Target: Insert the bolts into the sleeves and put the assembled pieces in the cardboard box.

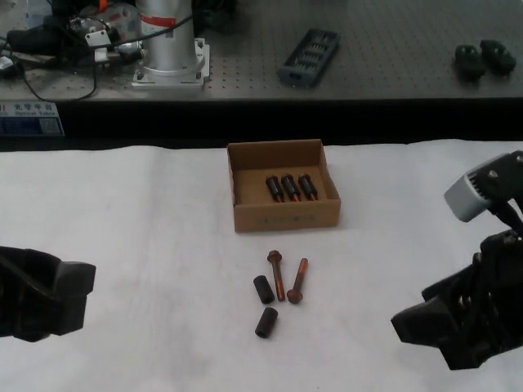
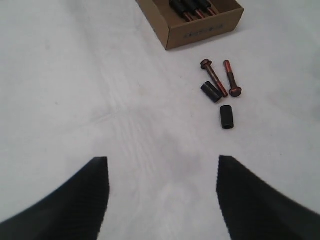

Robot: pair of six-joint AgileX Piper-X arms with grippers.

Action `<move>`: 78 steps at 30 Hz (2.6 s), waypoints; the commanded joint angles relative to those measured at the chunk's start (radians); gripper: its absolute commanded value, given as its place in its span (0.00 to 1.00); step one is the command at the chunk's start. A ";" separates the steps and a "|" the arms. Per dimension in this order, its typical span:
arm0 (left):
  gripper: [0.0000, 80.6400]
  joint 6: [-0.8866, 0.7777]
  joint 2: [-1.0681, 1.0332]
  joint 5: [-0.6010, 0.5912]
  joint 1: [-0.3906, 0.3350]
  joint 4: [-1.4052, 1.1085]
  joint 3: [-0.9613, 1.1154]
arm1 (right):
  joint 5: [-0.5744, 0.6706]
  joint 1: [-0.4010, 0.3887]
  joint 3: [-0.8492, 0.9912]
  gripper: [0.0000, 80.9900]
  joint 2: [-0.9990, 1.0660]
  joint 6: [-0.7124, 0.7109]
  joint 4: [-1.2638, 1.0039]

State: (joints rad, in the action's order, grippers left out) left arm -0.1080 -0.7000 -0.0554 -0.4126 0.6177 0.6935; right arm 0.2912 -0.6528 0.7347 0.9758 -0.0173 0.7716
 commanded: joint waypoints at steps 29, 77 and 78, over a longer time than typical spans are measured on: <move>0.56 0.492 -0.001 0.026 0.002 -0.078 -0.034 | -0.256 0.006 0.136 0.43 0.747 -1.608 -0.667; 0.56 0.459 -0.001 0.026 0.002 -0.081 -0.113 | 0.011 0.036 0.276 0.32 0.954 -1.914 -0.626; 0.56 0.459 -0.001 0.026 0.002 -0.081 -0.113 | 0.011 0.036 0.286 0.32 0.957 -1.914 -0.605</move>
State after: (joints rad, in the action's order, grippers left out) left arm 0.3598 -0.7000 -0.0413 -0.4126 0.5431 0.5768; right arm 0.2960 -0.6245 0.9977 1.9113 -1.9234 0.1385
